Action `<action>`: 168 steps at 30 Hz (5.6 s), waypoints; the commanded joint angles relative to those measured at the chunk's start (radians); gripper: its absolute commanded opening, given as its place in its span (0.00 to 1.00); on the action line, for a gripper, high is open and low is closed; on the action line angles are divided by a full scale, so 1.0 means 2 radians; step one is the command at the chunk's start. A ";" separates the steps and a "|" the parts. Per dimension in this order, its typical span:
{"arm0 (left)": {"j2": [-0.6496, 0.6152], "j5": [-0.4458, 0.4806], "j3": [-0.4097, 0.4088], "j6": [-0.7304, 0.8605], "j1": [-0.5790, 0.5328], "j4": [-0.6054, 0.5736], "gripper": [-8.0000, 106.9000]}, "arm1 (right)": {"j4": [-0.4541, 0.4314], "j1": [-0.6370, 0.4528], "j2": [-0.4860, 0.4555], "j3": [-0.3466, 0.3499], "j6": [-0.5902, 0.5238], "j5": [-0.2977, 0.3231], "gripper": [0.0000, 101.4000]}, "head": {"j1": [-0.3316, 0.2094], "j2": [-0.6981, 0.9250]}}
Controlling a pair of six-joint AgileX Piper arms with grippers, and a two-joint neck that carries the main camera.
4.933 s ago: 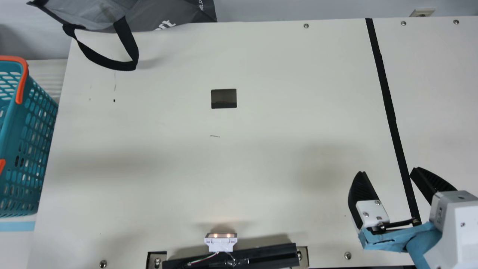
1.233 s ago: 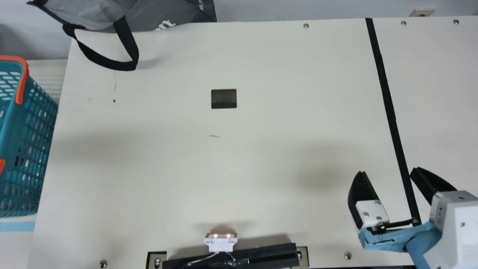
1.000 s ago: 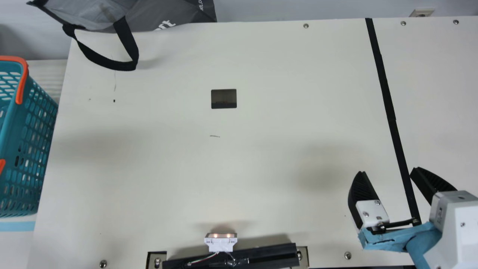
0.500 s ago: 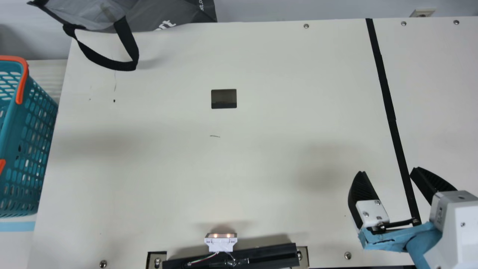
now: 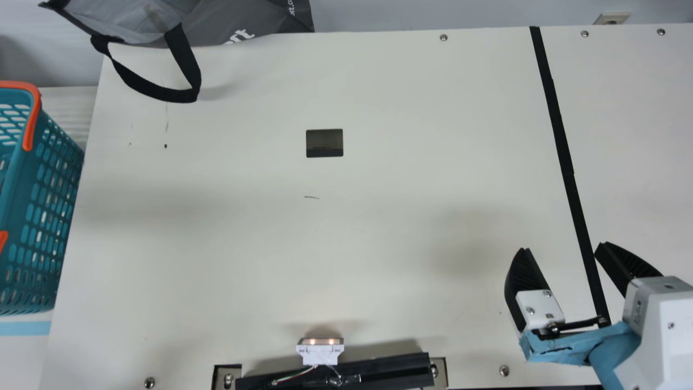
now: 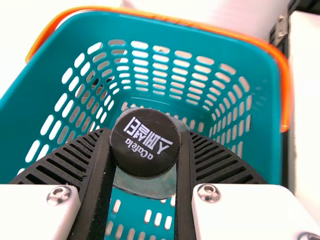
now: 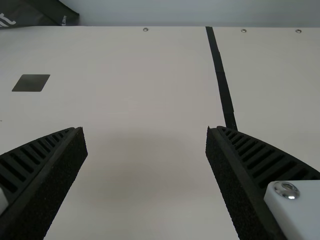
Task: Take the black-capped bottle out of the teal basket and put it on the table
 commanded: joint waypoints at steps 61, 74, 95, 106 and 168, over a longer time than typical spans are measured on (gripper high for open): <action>-0.224 0.020 -0.023 -0.349 -0.256 0.206 0.07 | 0.000 0.000 0.000 0.000 0.000 0.000 0.90 | -0.002 0.002; -0.232 -0.029 0.000 -0.473 -0.386 0.304 0.07 | 0.000 0.000 0.000 0.000 0.000 0.000 0.90 | -0.002 0.002; -0.231 -0.055 0.014 -0.676 -0.570 0.467 0.07 | 0.000 0.000 0.000 0.000 0.000 0.000 0.90 | -0.002 0.002; -0.220 -0.070 0.022 -0.783 -0.662 0.556 0.07 | 0.000 0.000 0.000 0.000 0.000 0.000 0.90 | -0.002 0.002; -0.164 -0.101 0.054 -1.115 -0.882 0.803 0.07 | 0.000 0.000 0.000 0.000 0.000 -0.001 0.90 | -0.002 0.002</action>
